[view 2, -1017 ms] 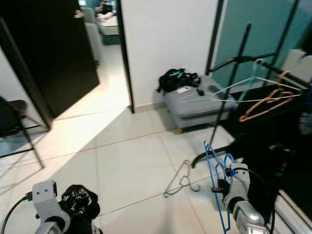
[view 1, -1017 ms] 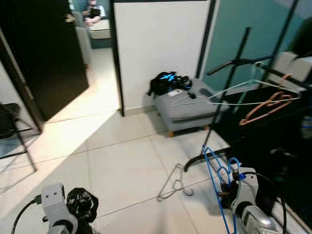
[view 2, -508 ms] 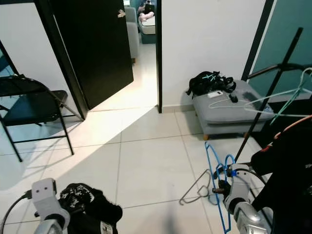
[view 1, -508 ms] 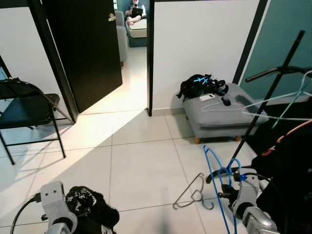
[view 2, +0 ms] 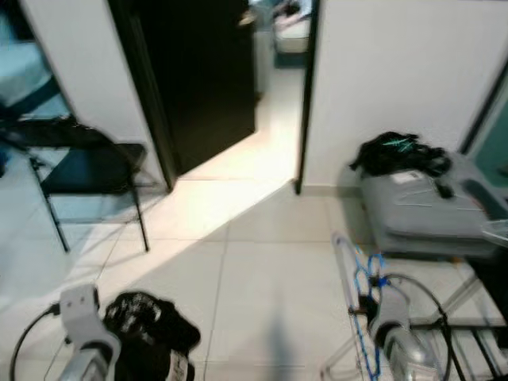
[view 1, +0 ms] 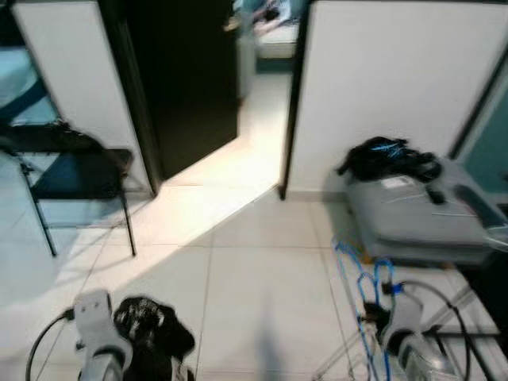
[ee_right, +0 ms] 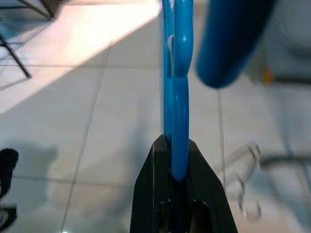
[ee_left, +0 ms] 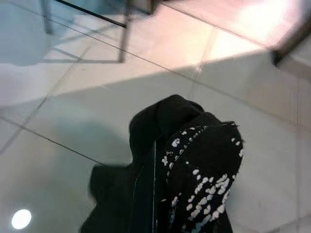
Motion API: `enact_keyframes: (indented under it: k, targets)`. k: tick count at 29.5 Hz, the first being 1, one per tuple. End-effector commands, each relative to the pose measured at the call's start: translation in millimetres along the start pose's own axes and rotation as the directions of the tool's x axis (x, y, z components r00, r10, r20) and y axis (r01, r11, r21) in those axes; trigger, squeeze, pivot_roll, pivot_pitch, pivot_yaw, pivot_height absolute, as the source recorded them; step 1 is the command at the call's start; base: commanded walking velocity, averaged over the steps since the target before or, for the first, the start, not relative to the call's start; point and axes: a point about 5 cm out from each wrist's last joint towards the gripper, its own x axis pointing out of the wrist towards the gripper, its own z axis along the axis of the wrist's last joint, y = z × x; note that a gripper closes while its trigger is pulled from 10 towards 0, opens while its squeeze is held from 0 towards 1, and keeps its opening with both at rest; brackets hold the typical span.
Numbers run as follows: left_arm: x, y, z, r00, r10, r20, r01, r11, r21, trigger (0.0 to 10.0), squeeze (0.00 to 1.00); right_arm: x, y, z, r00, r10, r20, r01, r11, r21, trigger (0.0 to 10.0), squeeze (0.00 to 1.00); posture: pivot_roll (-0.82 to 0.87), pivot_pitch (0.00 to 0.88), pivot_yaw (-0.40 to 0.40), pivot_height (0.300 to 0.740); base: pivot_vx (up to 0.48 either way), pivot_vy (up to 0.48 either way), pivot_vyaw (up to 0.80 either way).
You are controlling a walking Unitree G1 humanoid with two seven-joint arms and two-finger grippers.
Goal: Hang hanger
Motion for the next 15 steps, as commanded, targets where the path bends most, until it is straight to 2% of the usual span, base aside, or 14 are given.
enact_keyframes:
  k: [1, 15]
  targets:
    - [0.1, 6.3, 2.5, 1.000, 0.015, 0.017, -0.015, 1.000, 0.021, 10.0, 0.00, 2.0, 6.2, 0.0, 1.000, 0.021, 0.007, -0.021, 1.000, -0.002, 10.0, 0.00, 0.03, 0.000, -0.032, 0.740, 0.480, 0.000, 0.80]
    - [0.1, 6.2, 2.7, 1.000, 0.015, 0.019, -0.016, 1.000, 0.023, 10.0, 0.00, 2.7, 6.7, -0.1, 1.000, 0.026, 0.005, -0.026, 1.000, -0.011, 10.0, 0.00, 0.03, 0.000, -0.031, 0.740, 0.480, 0.000, 0.80]
